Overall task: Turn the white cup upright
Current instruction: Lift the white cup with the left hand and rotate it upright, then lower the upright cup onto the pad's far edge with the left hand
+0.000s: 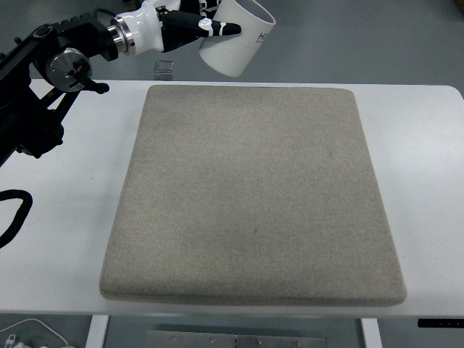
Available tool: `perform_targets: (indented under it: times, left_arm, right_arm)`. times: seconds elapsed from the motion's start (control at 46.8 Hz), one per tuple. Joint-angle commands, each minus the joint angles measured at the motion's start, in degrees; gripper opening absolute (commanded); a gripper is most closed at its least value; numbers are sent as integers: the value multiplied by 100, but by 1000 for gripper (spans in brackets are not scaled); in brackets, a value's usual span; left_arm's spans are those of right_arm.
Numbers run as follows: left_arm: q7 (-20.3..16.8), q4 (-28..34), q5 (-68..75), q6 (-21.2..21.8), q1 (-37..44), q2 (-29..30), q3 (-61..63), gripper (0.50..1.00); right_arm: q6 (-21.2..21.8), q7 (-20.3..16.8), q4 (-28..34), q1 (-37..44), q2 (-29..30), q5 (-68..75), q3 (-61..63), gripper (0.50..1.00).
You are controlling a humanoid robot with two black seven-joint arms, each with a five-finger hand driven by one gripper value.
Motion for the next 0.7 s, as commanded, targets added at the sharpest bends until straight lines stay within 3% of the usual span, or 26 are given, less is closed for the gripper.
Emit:
perform_targets:
  times: [0.0,0.449,0.684]
  left_arm:
    - [-307,62,-92,-16,98,17,-4,617]
    - [-1783,352,-373,-113,898,-27,-21,615]
    - [-2873,1046,-312,-552,1285,-62,49,615]
  right_arm:
    - [0,-1,0,-10,0,0,-1,930]
    - [0,-1,0,-2,0,0,8,930]
    - [8,-1,0,-10,0,0,17,930]
